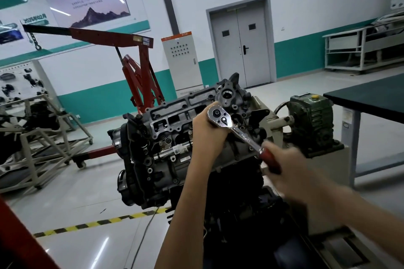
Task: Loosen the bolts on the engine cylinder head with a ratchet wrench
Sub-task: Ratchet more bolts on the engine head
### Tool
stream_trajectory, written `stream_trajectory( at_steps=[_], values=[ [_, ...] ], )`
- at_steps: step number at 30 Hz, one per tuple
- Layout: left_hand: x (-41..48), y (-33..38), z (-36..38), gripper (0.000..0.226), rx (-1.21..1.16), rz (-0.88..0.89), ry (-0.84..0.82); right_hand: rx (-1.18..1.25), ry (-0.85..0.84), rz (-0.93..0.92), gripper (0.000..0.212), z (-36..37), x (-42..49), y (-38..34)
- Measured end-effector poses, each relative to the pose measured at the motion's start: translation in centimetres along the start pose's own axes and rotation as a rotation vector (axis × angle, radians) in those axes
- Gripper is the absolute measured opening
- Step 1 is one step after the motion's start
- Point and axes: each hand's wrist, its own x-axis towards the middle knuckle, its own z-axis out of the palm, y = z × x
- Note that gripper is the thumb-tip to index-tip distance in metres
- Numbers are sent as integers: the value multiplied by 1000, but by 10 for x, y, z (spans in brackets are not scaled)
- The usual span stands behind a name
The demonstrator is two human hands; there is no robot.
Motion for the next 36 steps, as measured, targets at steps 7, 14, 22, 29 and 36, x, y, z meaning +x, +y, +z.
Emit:
stream_trajectory(
  at_steps=[7, 14, 22, 29, 36],
  values=[
    [3, 3, -10, 32, 25, -7, -91, -426, -33, -257, 14, -80, 68, 22],
    [-6, -2, -1, 28, 44, 159, 38, 69, -24, 10, 36, -1, 0, -5],
    [1, -1, 9, 46, -42, 15, 88, 276, 34, 125, 39, 31, -15, -37],
    [5, -1, -1, 36, 28, 31, -30, -401, -129, -217, 19, -77, 56, 29],
    [-2, -2, 0, 21, 43, 109, 23, -211, -112, -54, 27, -43, 28, 24]
  ],
)
